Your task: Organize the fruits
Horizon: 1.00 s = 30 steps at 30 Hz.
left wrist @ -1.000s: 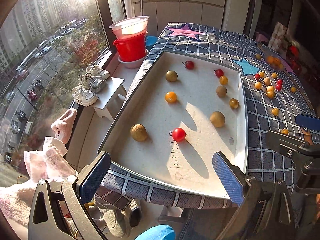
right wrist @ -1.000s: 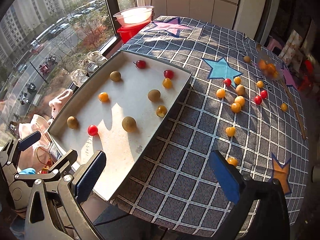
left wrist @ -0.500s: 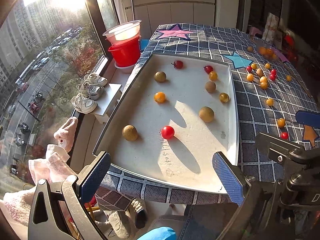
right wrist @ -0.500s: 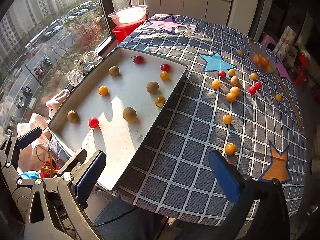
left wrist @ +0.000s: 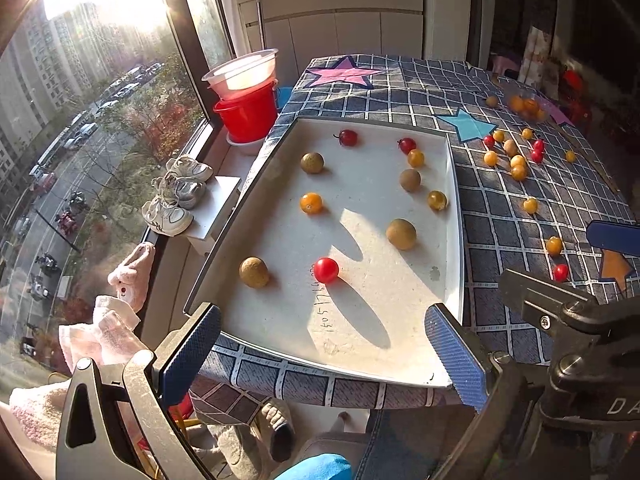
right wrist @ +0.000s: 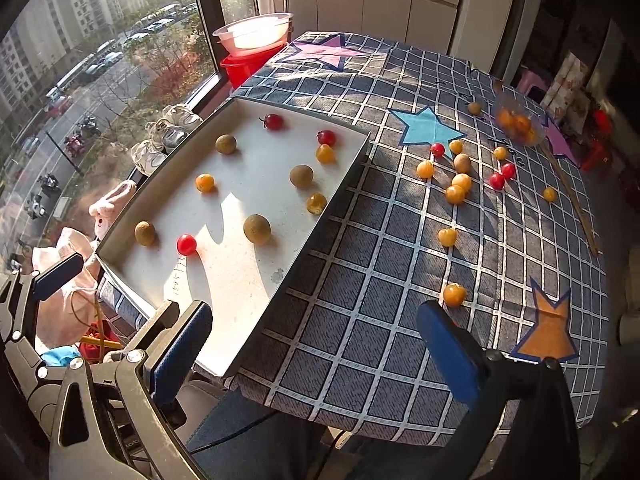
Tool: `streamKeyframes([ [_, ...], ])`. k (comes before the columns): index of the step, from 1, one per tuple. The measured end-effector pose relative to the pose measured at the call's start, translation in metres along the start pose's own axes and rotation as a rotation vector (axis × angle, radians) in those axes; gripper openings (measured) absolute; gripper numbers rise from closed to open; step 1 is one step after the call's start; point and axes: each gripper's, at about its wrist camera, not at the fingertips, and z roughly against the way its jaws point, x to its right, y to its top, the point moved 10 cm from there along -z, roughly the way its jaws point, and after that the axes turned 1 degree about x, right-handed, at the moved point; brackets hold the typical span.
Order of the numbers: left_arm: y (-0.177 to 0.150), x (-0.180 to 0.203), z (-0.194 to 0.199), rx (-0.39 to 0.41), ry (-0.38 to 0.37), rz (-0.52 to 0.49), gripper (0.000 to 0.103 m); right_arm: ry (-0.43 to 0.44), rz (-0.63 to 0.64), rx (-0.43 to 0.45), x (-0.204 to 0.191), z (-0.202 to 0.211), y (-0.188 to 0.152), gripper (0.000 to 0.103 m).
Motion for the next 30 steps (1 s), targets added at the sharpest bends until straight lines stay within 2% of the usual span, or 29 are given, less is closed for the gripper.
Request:
streamKeyframes([
  [30, 0.004, 0.015, 0.012, 0.024, -0.021, -0.022, 0.102, -0.013, 0.002, 0.011, 0.001, 0.011, -0.006, 0.102],
])
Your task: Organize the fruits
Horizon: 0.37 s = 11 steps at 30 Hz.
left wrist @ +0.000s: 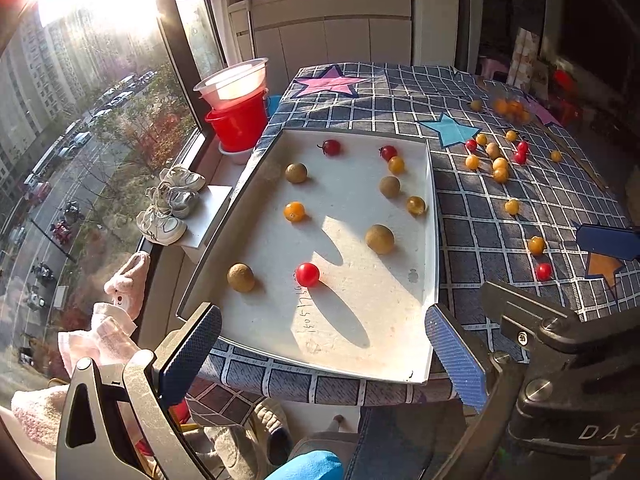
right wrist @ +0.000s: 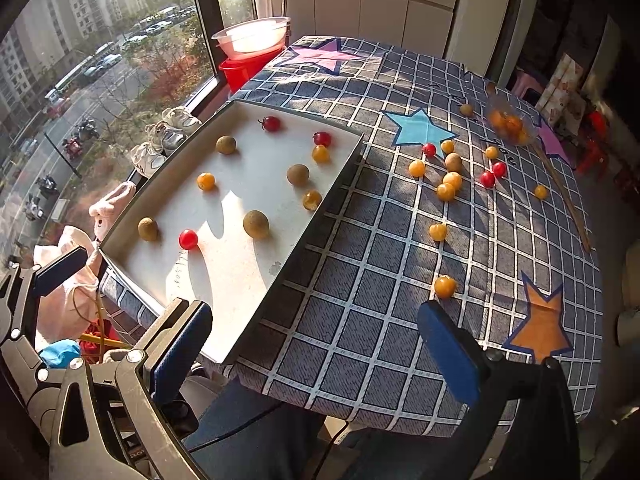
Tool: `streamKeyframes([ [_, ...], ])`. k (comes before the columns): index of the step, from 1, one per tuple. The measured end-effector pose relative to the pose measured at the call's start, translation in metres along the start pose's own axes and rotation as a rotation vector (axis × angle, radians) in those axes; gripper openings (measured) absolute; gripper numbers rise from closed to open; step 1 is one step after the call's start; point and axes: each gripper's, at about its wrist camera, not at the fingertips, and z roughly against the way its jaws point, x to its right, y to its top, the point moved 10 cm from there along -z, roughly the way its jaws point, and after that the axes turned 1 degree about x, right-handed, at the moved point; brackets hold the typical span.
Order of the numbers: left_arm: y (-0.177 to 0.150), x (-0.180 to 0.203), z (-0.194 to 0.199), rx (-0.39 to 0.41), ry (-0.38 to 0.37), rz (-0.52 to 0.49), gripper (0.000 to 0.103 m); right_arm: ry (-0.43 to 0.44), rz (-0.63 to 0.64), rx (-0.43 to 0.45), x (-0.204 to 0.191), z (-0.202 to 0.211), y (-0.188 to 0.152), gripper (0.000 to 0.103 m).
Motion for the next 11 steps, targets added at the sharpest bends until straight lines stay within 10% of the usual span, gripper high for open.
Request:
streamKeyframes([
  [11, 0.0016, 0.0050, 0.0042, 0.035, -0.017, -0.015, 0.102, 0.006, -0.005, 0.003, 0.0003, 0.0011, -0.0016, 0.102],
])
